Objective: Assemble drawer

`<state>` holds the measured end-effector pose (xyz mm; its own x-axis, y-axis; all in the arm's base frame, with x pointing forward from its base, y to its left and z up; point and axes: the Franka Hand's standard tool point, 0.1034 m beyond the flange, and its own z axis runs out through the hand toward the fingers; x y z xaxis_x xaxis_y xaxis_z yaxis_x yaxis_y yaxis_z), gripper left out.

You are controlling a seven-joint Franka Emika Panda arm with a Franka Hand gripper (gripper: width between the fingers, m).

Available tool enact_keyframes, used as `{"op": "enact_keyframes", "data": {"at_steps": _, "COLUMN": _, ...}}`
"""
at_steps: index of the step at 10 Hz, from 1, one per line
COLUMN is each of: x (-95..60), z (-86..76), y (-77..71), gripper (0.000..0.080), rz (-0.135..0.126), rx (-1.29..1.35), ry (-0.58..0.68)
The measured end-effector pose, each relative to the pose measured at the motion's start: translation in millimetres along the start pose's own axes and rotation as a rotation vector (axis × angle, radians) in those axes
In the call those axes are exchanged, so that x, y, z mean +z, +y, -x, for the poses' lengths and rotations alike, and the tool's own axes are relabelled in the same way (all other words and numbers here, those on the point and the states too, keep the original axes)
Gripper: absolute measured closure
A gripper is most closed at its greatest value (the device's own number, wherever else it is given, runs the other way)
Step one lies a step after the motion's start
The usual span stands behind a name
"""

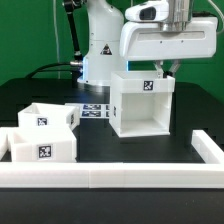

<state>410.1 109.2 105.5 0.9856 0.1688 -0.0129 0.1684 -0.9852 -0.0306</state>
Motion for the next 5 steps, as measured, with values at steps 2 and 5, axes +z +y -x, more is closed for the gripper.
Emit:
{"op": "enact_keyframes", "data": {"at_steps": 2, "x": -0.4, "z": -13.5, "y": 5.8, "gripper": 0.0763, "rz": -0.004, "rx": 0.015, "ry": 0.014}}
{"op": "enact_keyframes", "data": {"at_steps": 5, "x": -2.0, "z": -57.1, "y": 21.3, "gripper": 0.0763, "rz": -0.015, "rx": 0.030, "ry": 0.045}}
